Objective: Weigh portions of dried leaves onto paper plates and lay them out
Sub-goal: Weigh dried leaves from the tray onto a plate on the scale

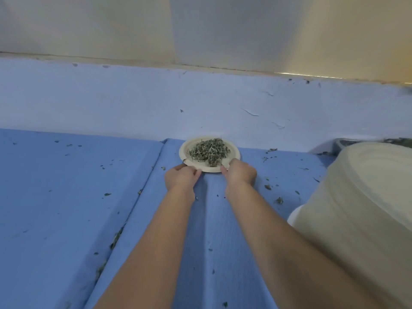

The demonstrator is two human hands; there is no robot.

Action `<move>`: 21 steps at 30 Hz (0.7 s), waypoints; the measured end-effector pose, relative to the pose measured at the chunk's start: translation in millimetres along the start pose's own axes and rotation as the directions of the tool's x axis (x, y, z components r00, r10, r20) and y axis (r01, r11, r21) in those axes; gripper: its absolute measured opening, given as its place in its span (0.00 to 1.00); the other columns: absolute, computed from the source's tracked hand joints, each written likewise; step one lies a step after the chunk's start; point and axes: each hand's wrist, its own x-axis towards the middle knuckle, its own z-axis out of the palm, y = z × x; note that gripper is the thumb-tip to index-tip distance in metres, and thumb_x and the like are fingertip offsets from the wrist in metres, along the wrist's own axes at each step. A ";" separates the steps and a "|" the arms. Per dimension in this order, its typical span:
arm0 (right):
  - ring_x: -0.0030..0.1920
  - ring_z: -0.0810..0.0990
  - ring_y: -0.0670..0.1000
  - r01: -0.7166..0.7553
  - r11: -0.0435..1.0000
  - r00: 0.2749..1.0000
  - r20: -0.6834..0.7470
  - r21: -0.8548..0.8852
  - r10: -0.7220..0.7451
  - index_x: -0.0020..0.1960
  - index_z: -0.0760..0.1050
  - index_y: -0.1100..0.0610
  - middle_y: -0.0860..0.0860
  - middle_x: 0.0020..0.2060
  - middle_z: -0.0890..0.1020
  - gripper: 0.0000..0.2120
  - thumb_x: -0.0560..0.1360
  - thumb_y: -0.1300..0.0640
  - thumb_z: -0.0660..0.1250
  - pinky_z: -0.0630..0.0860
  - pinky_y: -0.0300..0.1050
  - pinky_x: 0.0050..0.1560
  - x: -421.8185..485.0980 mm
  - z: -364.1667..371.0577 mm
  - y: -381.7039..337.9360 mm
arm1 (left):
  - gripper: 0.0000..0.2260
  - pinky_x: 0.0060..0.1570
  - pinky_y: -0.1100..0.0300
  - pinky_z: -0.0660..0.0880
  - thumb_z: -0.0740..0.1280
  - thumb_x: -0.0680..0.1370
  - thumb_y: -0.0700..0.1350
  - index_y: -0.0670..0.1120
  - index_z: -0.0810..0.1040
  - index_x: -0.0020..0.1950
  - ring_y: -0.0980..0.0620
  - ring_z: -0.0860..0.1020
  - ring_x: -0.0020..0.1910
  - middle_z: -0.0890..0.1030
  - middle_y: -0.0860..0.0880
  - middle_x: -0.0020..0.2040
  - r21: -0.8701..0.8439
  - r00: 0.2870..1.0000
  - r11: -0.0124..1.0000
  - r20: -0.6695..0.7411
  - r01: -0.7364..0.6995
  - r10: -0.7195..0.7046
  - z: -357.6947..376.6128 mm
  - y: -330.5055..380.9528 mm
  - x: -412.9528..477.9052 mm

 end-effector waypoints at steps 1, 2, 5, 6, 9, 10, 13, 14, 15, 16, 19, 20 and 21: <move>0.57 0.79 0.62 0.000 1.000 1.000 -0.026 0.000 0.000 0.34 0.63 0.57 0.51 0.31 0.70 0.15 0.77 0.68 0.59 0.72 0.40 0.34 3.0 1.9 0.6 | 0.15 0.41 0.64 0.78 0.60 0.78 0.30 0.34 0.72 0.64 0.51 0.78 0.40 0.78 0.39 0.52 0.002 1.000 1.000 -0.005 -0.004 0.004 0.9 0.3 2.2; 0.53 0.81 0.59 0.002 1.000 0.998 -0.062 -0.012 -0.003 0.34 0.64 0.57 0.50 0.31 0.71 0.15 0.77 0.68 0.59 0.71 0.36 0.30 5.9 3.2 1.6 | 0.14 0.41 0.64 0.79 0.60 0.77 0.30 0.34 0.73 0.62 0.51 0.79 0.39 0.79 0.39 0.49 0.010 1.000 1.000 -0.021 -0.009 0.009 1.6 0.2 4.9; 0.36 0.80 0.51 0.011 0.999 0.990 -0.137 -0.040 -0.016 0.35 0.68 0.59 0.48 0.29 0.73 0.12 0.76 0.67 0.60 0.67 0.33 0.21 10.8 3.5 3.1 | 0.07 0.41 0.63 0.79 0.61 0.77 0.30 0.35 0.76 0.52 0.50 0.80 0.38 0.78 0.42 0.40 0.010 1.000 1.000 -0.023 -0.006 0.007 3.1 1.6 6.1; 0.36 0.78 0.50 0.011 0.998 0.990 -0.138 -0.057 -0.019 0.37 0.69 0.61 0.49 0.30 0.73 0.10 0.77 0.67 0.60 0.69 0.35 0.24 11.3 3.7 3.5 | 0.05 0.43 0.62 0.79 0.61 0.77 0.30 0.36 0.75 0.45 0.50 0.80 0.37 0.78 0.43 0.38 0.016 1.000 1.000 -0.020 -0.002 0.003 3.2 2.1 4.4; 0.42 0.74 0.53 0.006 0.988 0.988 -0.151 -0.155 -0.030 0.49 0.73 0.66 0.55 0.41 0.79 0.05 0.77 0.65 0.61 0.70 0.43 0.40 6.5 2.1 1.5 | 0.11 0.45 0.59 0.77 0.60 0.78 0.31 0.39 0.72 0.36 0.50 0.79 0.35 0.77 0.44 0.37 0.020 1.000 1.000 -0.012 0.023 -0.023 2.8 2.2 1.1; 0.43 0.73 0.53 0.007 0.984 0.986 -0.163 -0.176 -0.036 0.54 0.73 0.67 0.58 0.48 0.80 0.09 0.78 0.64 0.61 0.69 0.44 0.42 4.2 1.0 0.8 | 0.11 0.43 0.61 0.77 0.59 0.78 0.31 0.39 0.71 0.36 0.51 0.79 0.34 0.77 0.44 0.37 0.023 1.000 0.999 -0.001 0.031 -0.031 2.6 2.8 -1.8; 0.47 0.73 0.54 0.025 0.976 0.985 -0.160 -0.216 -0.061 0.64 0.70 0.66 0.60 0.59 0.77 0.16 0.78 0.61 0.58 0.69 0.45 0.44 -11.5 -4.8 -2.5 | 0.12 0.30 0.68 0.75 0.57 0.80 0.33 0.44 0.68 0.38 0.55 0.77 0.28 0.74 0.45 0.40 0.021 0.998 0.998 0.010 0.066 -0.066 -0.5 4.5 -15.2; 0.49 0.75 0.56 0.031 0.974 0.986 -0.155 -0.223 -0.067 0.65 0.69 0.66 0.60 0.60 0.76 0.17 0.78 0.61 0.58 0.69 0.45 0.45 -18.5 -7.0 -2.7 | 0.12 0.27 0.69 0.74 0.57 0.80 0.33 0.45 0.67 0.38 0.56 0.77 0.26 0.73 0.45 0.40 0.032 0.998 0.997 -0.008 0.070 -0.070 -1.9 4.7 -21.8; 0.51 0.76 0.57 0.032 0.973 0.987 -0.143 -0.230 -0.067 0.64 0.69 0.66 0.60 0.59 0.76 0.16 0.78 0.61 0.58 0.68 0.45 0.46 -26.9 -9.3 -2.7 | 0.13 0.25 0.69 0.74 0.57 0.80 0.33 0.46 0.66 0.37 0.58 0.76 0.22 0.72 0.45 0.38 0.043 0.997 0.997 -0.033 0.065 -0.063 -3.0 5.0 -29.9; 0.50 0.76 0.57 0.035 0.970 0.990 -0.127 -0.239 -0.067 0.62 0.69 0.66 0.60 0.57 0.77 0.15 0.77 0.61 0.59 0.68 0.45 0.46 -34.9 -11.0 -1.9 | 0.14 0.25 0.68 0.73 0.57 0.80 0.33 0.46 0.66 0.36 0.59 0.74 0.18 0.72 0.46 0.36 0.057 0.997 0.997 -0.060 0.049 -0.045 -3.8 5.3 -38.9; 0.42 0.69 0.54 0.071 0.950 0.996 -0.036 -0.303 -0.086 0.54 0.70 0.63 0.57 0.46 0.74 0.09 0.76 0.61 0.60 0.66 0.44 0.42 -68.0 -16.0 -1.0 | 0.14 0.30 0.61 0.71 0.56 0.78 0.32 0.41 0.68 0.32 0.51 0.74 0.22 0.73 0.45 0.30 0.066 0.995 0.998 -0.102 0.005 0.002 -5.2 8.9 -73.1; 0.42 0.69 0.53 0.111 0.933 0.993 0.014 -0.343 -0.113 0.53 0.71 0.63 0.56 0.45 0.73 0.08 0.75 0.61 0.61 0.65 0.43 0.41 -80.2 -18.4 -2.2 | 0.14 0.30 0.59 0.70 0.57 0.77 0.32 0.40 0.68 0.31 0.50 0.73 0.25 0.73 0.45 0.28 0.101 0.994 0.995 -0.103 -0.017 0.027 -5.7 10.5 -85.3; 0.43 0.71 0.54 0.160 0.904 0.987 0.073 -0.397 -0.143 0.53 0.72 0.63 0.57 0.45 0.74 0.09 0.75 0.60 0.62 0.66 0.42 0.41 -92.9 -21.7 -4.4 | 0.14 0.31 0.59 0.68 0.59 0.75 0.32 0.41 0.69 0.30 0.49 0.71 0.27 0.73 0.46 0.27 0.138 0.994 0.990 -0.092 -0.040 0.053 -6.9 12.2 -98.2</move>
